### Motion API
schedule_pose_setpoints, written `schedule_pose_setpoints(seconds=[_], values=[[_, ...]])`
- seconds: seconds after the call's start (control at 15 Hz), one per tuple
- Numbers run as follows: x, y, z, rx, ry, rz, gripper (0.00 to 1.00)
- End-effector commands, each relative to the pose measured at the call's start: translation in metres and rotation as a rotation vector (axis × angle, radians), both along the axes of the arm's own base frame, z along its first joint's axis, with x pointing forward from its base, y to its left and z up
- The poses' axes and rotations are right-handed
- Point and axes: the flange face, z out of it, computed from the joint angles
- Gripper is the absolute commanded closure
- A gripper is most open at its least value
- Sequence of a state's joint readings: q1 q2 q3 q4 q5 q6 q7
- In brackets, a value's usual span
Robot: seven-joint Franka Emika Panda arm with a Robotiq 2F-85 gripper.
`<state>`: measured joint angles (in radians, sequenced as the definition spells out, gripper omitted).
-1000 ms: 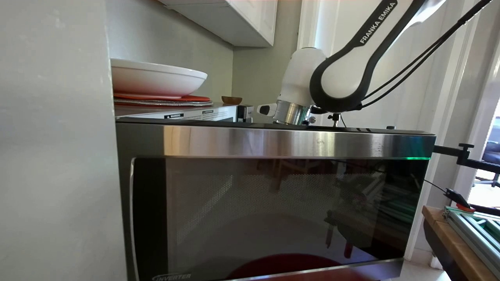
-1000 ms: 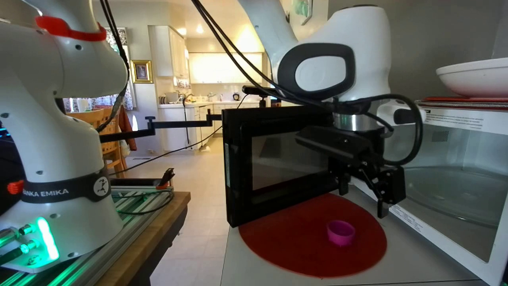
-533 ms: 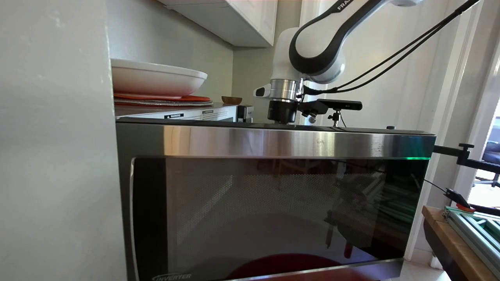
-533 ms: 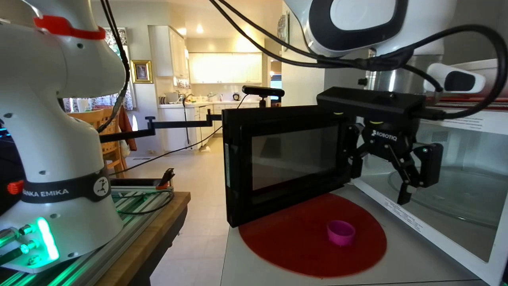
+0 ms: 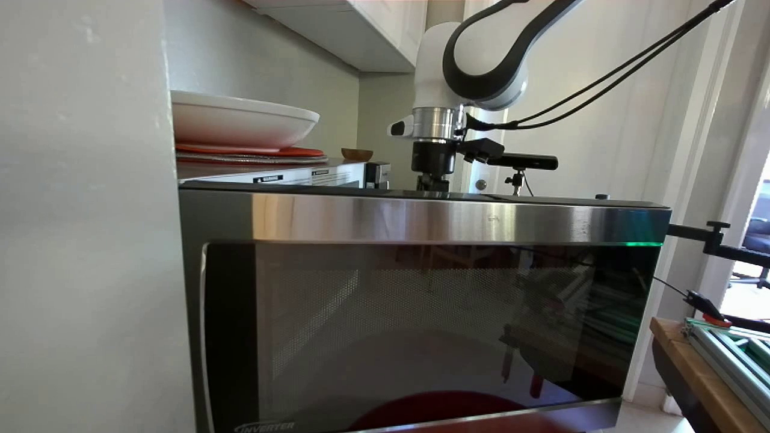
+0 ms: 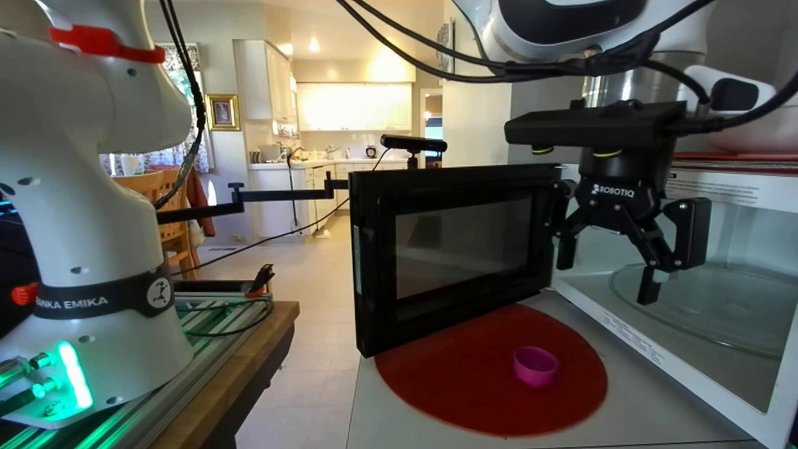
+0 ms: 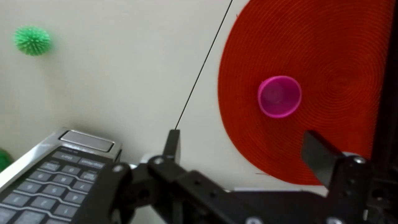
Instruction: Take the pink vessel out of the microwave and put it on the countertop.
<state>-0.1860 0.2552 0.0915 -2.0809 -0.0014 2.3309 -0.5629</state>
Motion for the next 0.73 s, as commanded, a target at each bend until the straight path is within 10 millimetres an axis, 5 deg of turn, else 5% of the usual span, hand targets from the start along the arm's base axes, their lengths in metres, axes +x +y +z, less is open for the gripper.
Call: schedule_pose_setpoints(seconds=[0.0, 0.4, 0.67], values=[[-0.005, 0.026, 0.011, -0.045, -0.062, -0.073, 0.0], [-0.011, 0.084, 0.015, -0.054, -0.089, -0.213, 0.0], [-0.006, 0.094, 0.012, -0.06, -0.095, -0.202, 0.0]])
